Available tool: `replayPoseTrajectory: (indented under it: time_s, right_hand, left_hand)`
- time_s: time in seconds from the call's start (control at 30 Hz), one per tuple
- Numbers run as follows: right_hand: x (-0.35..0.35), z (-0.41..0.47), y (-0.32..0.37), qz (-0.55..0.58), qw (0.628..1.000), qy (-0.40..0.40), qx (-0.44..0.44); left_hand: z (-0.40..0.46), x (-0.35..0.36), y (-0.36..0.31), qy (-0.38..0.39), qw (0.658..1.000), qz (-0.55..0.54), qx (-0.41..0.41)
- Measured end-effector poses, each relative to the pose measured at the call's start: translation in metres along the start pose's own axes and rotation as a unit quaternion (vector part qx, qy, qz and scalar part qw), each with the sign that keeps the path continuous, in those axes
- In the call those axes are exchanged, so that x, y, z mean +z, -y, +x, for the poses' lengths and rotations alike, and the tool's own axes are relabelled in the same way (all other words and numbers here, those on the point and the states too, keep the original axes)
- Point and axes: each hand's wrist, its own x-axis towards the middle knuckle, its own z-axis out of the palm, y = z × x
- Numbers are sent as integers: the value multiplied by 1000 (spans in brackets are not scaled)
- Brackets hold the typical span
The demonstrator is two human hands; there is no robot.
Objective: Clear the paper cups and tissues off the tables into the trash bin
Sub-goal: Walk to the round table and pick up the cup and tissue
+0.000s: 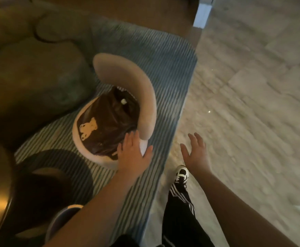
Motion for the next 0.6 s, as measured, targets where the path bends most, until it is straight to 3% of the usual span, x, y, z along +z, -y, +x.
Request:
replayPoseTrajectory:
  time_s: [0.3,0.6]
  right_hand:
    - [-106,237,-39,-45,996,-2,-74]
    - [-142,401,-28,-56,993,12,-104]
  left_hand:
    - [195,3,-124,-56,998,32,-17]
    - [346,-10,-176,-107,992,26,-53]
